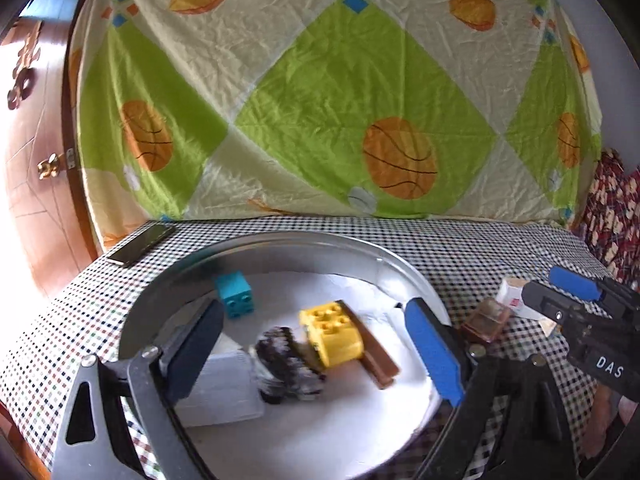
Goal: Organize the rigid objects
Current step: 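Move left tool to the brown framed picture box and close on it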
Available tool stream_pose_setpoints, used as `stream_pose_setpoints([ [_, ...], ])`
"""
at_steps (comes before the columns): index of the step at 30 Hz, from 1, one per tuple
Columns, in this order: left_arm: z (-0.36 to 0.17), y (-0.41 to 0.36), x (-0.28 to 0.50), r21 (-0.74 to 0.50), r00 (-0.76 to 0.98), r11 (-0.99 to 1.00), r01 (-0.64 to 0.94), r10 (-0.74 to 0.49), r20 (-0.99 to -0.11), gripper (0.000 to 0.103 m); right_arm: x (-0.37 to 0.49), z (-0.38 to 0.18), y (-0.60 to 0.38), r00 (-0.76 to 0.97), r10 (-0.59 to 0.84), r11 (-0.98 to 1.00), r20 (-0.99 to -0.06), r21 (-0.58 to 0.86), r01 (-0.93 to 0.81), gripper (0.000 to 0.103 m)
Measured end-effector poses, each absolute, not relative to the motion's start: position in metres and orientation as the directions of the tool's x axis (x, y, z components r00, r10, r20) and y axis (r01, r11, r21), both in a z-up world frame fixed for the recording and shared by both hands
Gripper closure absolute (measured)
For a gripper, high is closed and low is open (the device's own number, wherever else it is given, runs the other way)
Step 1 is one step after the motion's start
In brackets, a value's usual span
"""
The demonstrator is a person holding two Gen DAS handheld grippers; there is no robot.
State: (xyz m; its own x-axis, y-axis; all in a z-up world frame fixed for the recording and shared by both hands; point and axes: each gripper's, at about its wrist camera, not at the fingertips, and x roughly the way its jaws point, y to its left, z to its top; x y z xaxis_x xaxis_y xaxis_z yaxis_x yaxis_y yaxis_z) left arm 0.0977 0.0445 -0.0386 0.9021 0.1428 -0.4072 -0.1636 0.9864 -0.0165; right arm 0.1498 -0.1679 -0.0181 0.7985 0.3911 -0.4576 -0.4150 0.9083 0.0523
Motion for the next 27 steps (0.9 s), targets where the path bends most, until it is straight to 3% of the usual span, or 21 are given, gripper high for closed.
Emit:
stream_pose_setpoints([
  [7,-0.046,-0.036,0.122,0.072,0.889,0.997,0.004,0.029,-0.457,0.007,0.169,-0.037,-0.255,0.817,0.267,0.964,-0.511,0.14,-0.228,0.041],
  [13,-0.052,-0.079,0.148,0.104,0.852,0.988,0.114,-0.043,-0.521,0.008,0.184,-0.051,-0.279,0.763,0.253,0.966,-0.595,0.195,-0.168,0.041],
  [16,-0.057,-0.094,0.164,0.103,0.826,0.981,0.162,-0.077,-0.558,0.014,0.191,-0.058,-0.274,0.724,0.252,0.967,-0.642,0.185,-0.173,0.041],
  [18,-0.062,-0.101,0.176,0.088,0.799,0.977,0.196,-0.107,-0.592,0.024,0.193,-0.061,-0.273,0.712,0.245,0.969,-0.658,0.186,-0.162,0.041],
  [24,-0.079,-0.111,0.205,0.068,0.716,0.964,0.257,-0.143,-0.683,0.034,0.197,-0.064,-0.284,0.702,0.259,0.963,-0.664,0.232,-0.137,0.041],
  [27,-0.088,-0.109,0.216,0.038,0.678,0.962,0.269,-0.161,-0.717,0.034,0.198,-0.066,-0.288,0.697,0.26,0.962,-0.669,0.245,-0.123,0.041],
])
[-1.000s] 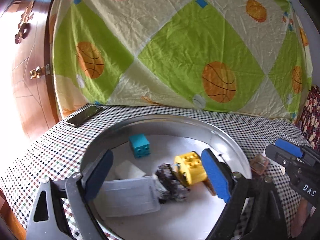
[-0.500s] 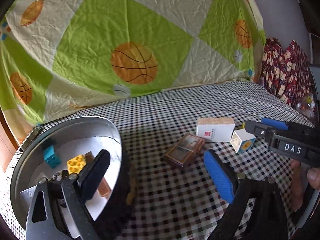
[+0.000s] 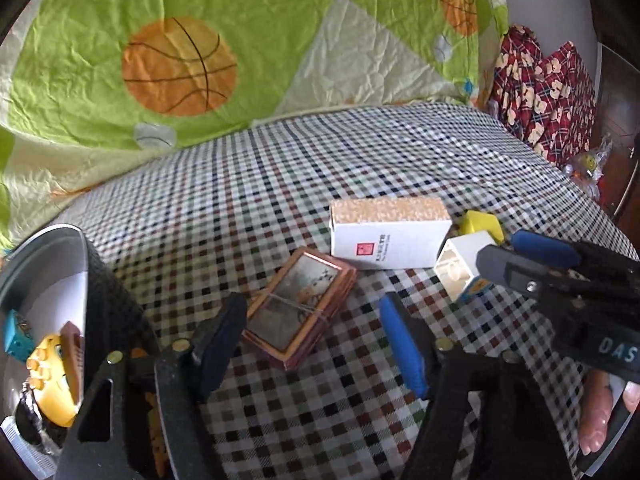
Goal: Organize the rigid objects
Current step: 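Move left tool to the brown framed picture box and close on it, then lift the brown framed box with left tool while right tool approaches the white cube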
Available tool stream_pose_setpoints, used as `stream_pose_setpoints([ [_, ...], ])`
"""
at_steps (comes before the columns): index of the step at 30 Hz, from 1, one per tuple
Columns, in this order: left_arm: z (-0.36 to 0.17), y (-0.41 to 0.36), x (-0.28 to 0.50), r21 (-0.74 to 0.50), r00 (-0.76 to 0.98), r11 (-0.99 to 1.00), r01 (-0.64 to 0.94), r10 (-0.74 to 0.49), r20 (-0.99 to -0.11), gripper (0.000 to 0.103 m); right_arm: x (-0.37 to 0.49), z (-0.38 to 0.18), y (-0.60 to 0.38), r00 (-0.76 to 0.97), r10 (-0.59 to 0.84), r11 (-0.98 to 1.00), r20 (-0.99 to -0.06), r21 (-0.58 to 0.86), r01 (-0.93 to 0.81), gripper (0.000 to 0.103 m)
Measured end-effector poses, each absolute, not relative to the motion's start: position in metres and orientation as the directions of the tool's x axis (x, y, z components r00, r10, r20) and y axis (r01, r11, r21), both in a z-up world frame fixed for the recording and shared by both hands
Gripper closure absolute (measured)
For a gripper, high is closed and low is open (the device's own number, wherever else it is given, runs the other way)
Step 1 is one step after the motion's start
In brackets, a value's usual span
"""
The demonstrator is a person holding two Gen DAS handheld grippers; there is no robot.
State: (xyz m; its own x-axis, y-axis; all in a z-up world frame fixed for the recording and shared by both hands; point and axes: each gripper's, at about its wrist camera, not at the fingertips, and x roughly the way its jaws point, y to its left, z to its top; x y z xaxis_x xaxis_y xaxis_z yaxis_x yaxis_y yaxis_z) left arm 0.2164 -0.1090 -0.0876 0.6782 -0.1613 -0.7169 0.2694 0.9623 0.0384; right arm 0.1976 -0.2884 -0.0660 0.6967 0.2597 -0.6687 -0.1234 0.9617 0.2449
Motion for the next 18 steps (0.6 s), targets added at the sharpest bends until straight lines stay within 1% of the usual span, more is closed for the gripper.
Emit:
stream_pose_setpoints([
  [4,-0.089,-0.108,0.227,0.053,0.678,0.966,0.253,-0.137,-0.722,0.034,0.197,-0.066,-0.285,0.697,0.252,0.965,-0.672,0.227,-0.131,0.041],
  [6,-0.094,-0.11,0.233,0.057,0.652,0.962,0.267,-0.137,-0.746,0.035,0.197,-0.066,-0.283,0.698,0.247,0.967,-0.673,0.217,-0.133,0.041],
  [8,-0.096,-0.109,0.235,0.047,0.636,0.961,0.273,-0.144,-0.758,0.041,0.197,-0.066,-0.282,0.696,0.251,0.966,-0.673,0.215,-0.14,0.041],
  [9,-0.096,-0.108,0.235,0.042,0.636,0.961,0.272,-0.147,-0.757,0.047,0.197,-0.066,-0.281,0.695,0.254,0.966,-0.673,0.216,-0.144,0.041],
  [11,-0.096,-0.107,0.234,0.039,0.637,0.961,0.275,-0.151,-0.756,0.055,0.198,-0.067,-0.279,0.69,0.257,0.965,-0.676,0.211,-0.153,0.041],
  [14,-0.094,-0.106,0.232,0.048,0.645,0.962,0.267,-0.141,-0.751,0.058,0.202,-0.069,-0.276,0.671,0.259,0.966,-0.694,0.199,-0.167,0.041],
  [18,-0.094,-0.103,0.23,0.043,0.648,0.966,0.256,-0.138,-0.749,0.058,0.206,-0.073,-0.273,0.651,0.251,0.968,-0.716,0.188,-0.166,0.041],
])
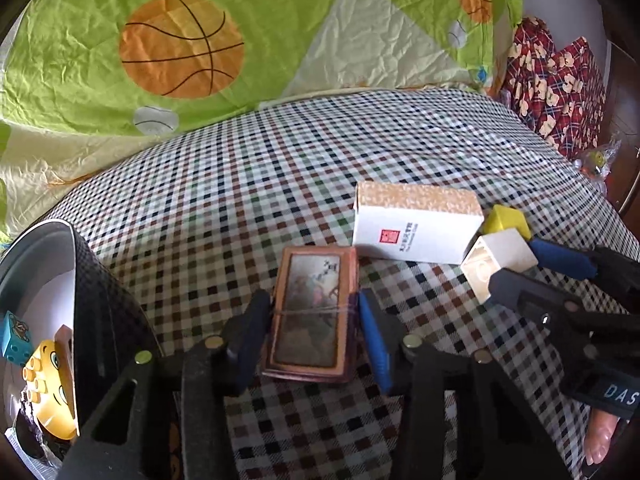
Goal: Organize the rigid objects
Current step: 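Lift the brown framed box with left tool while right tool approaches the white cube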
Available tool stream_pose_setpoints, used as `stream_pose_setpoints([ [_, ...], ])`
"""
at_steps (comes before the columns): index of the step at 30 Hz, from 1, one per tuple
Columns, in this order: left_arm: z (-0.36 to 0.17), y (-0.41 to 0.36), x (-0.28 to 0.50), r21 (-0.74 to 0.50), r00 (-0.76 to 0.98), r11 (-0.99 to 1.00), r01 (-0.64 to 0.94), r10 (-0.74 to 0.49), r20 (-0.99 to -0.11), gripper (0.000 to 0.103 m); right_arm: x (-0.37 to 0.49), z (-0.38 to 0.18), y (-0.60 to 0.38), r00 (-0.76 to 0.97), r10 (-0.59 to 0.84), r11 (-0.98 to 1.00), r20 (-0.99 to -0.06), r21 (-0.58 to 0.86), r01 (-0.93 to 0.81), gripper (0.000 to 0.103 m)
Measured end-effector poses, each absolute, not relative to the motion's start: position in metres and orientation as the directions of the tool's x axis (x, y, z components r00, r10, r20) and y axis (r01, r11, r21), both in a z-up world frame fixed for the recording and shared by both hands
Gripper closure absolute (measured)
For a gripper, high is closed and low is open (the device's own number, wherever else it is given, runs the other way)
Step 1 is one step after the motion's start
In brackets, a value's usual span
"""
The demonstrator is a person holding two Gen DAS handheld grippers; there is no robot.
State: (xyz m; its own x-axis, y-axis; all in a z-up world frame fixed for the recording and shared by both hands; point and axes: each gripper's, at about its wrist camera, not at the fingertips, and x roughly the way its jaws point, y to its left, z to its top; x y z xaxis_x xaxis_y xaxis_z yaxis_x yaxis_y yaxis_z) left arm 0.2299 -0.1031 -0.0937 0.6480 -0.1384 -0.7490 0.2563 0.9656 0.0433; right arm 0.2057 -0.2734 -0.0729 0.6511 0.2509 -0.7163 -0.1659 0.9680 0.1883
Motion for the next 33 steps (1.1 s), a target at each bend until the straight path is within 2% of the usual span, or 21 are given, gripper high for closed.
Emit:
stream_pose_setpoints([
  [7,-0.092,-0.096,0.227,0.005,0.654,0.969,0.246,-0.162,-0.739,0.058,0.212,-0.08,-0.266,0.624,0.243,0.97,-0.743,0.181,-0.162,0.041],
  [10,-0.088,-0.095,0.222,0.016,0.677,0.971,0.24,-0.155,-0.719,0.058,0.212,-0.08,-0.265,0.63,0.222,0.975,-0.744,0.164,-0.151,0.054],
  [14,-0.08,-0.095,0.213,0.04,0.724,0.974,0.224,-0.138,-0.676,0.058,0.211,-0.077,-0.263,0.639,0.227,0.974,-0.735,0.16,-0.162,0.057],
  [21,-0.065,-0.092,0.195,0.073,0.814,0.982,0.176,-0.103,-0.572,0.058,0.2,-0.069,-0.268,0.698,0.22,0.975,-0.681,0.158,-0.154,0.057],
  [33,-0.054,-0.078,0.178,0.038,0.874,0.993,0.114,-0.082,-0.479,0.058,0.183,-0.054,-0.266,0.772,0.207,0.978,-0.601,0.145,-0.15,0.057],
])
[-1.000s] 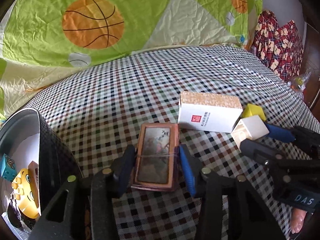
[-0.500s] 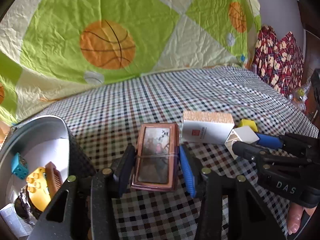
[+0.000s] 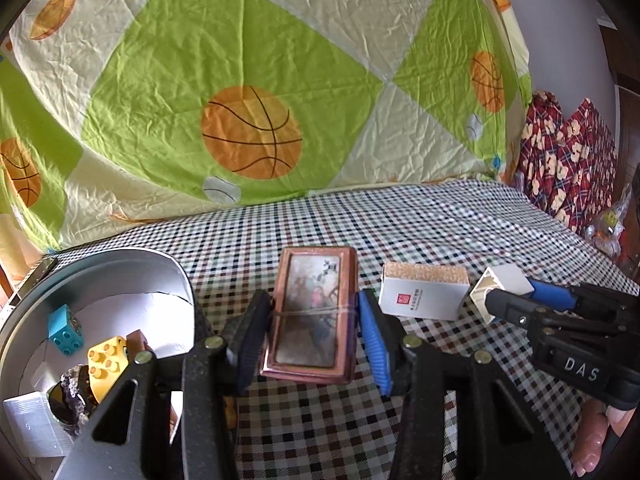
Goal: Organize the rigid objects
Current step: 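Lift the brown framed box with left tool while right tool approaches the white cube, then grasp the white sun-picture cube with right tool while left tool holds the brown box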
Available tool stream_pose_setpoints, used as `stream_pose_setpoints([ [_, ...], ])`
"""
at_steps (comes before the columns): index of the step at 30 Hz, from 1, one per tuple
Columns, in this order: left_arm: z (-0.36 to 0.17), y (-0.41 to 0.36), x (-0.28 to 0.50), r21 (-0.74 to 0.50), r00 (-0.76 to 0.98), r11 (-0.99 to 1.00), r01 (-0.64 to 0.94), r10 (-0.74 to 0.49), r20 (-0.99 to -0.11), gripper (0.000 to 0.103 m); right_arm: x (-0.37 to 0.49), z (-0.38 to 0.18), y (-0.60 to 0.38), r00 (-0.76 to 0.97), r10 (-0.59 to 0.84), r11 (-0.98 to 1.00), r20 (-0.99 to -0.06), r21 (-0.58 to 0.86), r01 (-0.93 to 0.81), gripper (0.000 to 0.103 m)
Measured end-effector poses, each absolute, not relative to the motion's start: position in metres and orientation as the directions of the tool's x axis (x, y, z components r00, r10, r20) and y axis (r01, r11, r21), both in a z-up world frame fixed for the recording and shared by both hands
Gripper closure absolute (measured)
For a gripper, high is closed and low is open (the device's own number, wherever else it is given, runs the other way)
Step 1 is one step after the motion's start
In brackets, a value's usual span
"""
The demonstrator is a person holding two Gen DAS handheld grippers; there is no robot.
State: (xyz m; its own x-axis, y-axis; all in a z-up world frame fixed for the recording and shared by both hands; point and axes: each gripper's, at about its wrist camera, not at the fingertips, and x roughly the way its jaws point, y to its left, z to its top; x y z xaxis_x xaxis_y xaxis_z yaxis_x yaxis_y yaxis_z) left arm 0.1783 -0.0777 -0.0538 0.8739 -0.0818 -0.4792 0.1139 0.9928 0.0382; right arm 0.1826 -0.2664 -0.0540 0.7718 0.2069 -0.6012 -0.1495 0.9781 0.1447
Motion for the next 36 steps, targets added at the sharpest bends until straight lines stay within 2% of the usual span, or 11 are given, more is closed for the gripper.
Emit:
stream_pose_setpoints([
  [10,-0.047,-0.072,0.159,0.041,0.914,0.996,0.073,-0.05,-0.402,0.058,0.167,-0.043,-0.266,0.832,0.18,0.983,-0.524,0.119,-0.138,0.057],
  [36,-0.042,-0.056,0.131,0.011,0.947,1.0,-0.012,0.015,-0.321,0.058,0.142,-0.027,-0.266,0.906,0.144,0.989,-0.399,0.082,-0.121,0.057],
])
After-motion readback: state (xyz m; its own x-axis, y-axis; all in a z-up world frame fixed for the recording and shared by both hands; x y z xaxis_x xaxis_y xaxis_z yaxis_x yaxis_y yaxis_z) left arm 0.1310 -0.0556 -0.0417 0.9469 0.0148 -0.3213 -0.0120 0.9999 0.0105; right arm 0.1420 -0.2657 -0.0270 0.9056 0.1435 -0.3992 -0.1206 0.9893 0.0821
